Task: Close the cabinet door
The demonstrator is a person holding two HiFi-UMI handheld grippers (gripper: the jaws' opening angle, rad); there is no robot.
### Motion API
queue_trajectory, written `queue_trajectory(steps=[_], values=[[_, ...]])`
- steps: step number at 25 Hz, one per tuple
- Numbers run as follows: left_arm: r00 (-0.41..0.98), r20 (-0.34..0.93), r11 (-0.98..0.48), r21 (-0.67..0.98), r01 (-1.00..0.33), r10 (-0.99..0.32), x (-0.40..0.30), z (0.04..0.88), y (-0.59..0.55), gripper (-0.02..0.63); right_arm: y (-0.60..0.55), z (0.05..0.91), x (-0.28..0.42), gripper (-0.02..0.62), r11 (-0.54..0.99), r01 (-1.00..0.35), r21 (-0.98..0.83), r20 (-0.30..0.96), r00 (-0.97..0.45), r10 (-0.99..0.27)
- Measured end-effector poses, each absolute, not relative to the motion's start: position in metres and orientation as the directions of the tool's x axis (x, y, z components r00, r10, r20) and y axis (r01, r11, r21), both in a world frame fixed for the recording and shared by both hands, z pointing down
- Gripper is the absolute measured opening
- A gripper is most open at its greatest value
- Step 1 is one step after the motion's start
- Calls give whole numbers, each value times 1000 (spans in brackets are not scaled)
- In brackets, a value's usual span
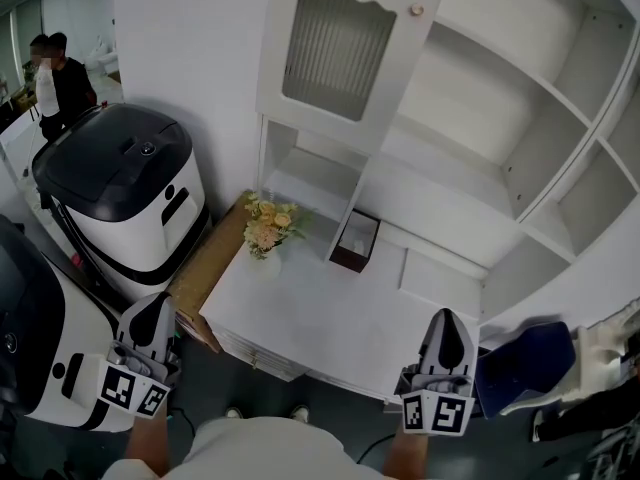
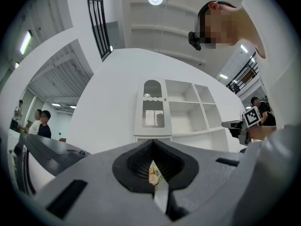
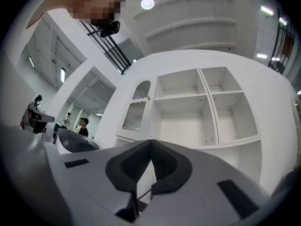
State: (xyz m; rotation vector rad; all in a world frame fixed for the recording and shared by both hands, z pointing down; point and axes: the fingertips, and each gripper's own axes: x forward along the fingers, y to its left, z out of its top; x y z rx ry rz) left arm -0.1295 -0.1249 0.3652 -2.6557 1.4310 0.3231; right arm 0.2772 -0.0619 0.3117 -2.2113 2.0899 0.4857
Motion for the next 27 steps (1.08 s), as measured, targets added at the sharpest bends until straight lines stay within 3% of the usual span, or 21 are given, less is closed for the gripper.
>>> queue_trajectory(steps=[6,27], values=[[543,-224,-560,13,-828,-809,-126,369,-120,5,-70,327,270,0,-50,-981,186,-210,10,-978],[523,-236,-542,20,-840,-819,-131,369,-107,5,-70,326,255,-2,-13,-981,192,-220,-30,-975]])
